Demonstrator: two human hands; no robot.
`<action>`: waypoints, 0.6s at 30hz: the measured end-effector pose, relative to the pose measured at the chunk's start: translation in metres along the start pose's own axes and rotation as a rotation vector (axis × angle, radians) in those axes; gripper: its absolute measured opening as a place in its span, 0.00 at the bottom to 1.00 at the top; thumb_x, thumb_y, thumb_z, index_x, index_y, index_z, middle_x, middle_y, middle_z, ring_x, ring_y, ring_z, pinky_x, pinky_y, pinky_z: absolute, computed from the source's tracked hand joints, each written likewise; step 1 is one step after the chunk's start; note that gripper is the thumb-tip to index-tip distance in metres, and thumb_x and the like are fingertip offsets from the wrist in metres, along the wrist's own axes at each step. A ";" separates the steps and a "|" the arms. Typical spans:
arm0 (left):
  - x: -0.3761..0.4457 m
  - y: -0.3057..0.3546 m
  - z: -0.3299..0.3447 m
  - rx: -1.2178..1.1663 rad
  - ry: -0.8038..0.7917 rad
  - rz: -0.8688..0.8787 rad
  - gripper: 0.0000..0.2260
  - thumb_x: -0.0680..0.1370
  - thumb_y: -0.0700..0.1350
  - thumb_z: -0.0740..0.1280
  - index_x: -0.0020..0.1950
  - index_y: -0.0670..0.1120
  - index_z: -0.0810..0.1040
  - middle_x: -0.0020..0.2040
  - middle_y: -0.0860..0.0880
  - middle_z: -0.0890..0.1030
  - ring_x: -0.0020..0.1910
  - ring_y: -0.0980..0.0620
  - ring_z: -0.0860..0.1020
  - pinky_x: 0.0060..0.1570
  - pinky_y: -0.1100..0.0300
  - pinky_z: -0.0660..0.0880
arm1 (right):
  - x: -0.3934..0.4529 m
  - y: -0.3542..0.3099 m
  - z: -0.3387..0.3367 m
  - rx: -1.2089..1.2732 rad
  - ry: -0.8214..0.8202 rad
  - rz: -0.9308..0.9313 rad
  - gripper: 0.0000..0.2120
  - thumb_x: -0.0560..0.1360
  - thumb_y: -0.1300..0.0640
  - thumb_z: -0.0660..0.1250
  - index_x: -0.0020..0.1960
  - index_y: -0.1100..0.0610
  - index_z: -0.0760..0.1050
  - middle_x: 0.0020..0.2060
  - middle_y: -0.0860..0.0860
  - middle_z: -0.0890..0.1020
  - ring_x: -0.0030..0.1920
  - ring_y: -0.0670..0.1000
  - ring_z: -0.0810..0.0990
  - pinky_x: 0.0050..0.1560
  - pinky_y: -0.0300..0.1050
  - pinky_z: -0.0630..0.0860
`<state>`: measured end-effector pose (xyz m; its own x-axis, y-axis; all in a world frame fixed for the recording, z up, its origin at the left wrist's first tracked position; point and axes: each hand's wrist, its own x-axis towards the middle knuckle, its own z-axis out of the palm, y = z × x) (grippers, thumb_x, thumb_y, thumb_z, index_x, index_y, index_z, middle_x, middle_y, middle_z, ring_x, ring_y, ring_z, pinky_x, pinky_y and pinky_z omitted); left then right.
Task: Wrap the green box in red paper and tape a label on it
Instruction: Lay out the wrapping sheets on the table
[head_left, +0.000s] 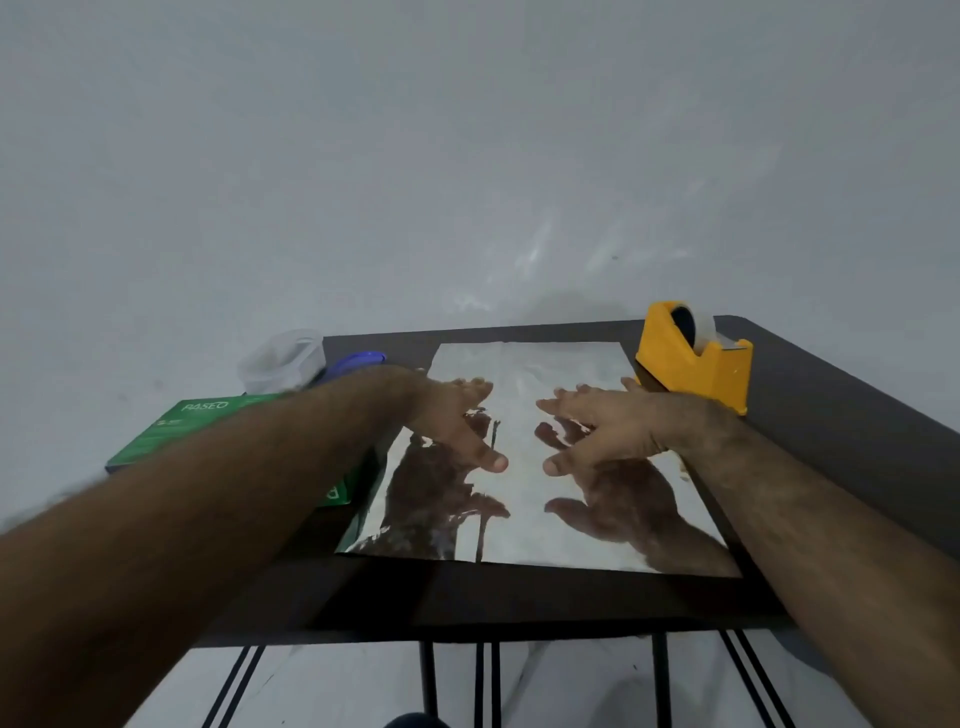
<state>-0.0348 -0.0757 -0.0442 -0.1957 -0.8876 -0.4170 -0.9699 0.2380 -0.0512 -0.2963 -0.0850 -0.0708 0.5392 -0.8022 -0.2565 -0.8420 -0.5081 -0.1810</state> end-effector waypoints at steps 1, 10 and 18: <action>-0.002 -0.004 -0.001 -0.021 0.006 0.004 0.61 0.65 0.82 0.66 0.85 0.59 0.37 0.87 0.54 0.40 0.85 0.45 0.41 0.81 0.36 0.38 | 0.001 -0.002 -0.003 0.003 0.005 0.004 0.55 0.66 0.17 0.63 0.85 0.39 0.48 0.85 0.43 0.48 0.85 0.48 0.42 0.80 0.66 0.33; -0.079 -0.030 -0.010 -0.075 0.181 0.044 0.52 0.68 0.77 0.71 0.86 0.57 0.57 0.84 0.54 0.62 0.81 0.49 0.64 0.80 0.49 0.61 | -0.009 -0.060 -0.005 -0.025 0.018 -0.016 0.45 0.73 0.20 0.60 0.84 0.36 0.52 0.84 0.43 0.56 0.84 0.49 0.52 0.80 0.67 0.37; -0.145 -0.096 0.009 -0.075 0.064 -0.147 0.73 0.50 0.68 0.85 0.86 0.62 0.44 0.86 0.52 0.56 0.84 0.47 0.57 0.81 0.45 0.58 | -0.022 -0.089 0.014 0.039 -0.076 -0.042 0.41 0.75 0.35 0.72 0.82 0.32 0.56 0.85 0.44 0.52 0.83 0.53 0.56 0.77 0.54 0.58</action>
<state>0.0882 0.0338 0.0126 -0.0575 -0.9344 -0.3515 -0.9964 0.0757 -0.0384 -0.2331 -0.0175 -0.0626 0.5750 -0.7533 -0.3193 -0.8182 -0.5270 -0.2299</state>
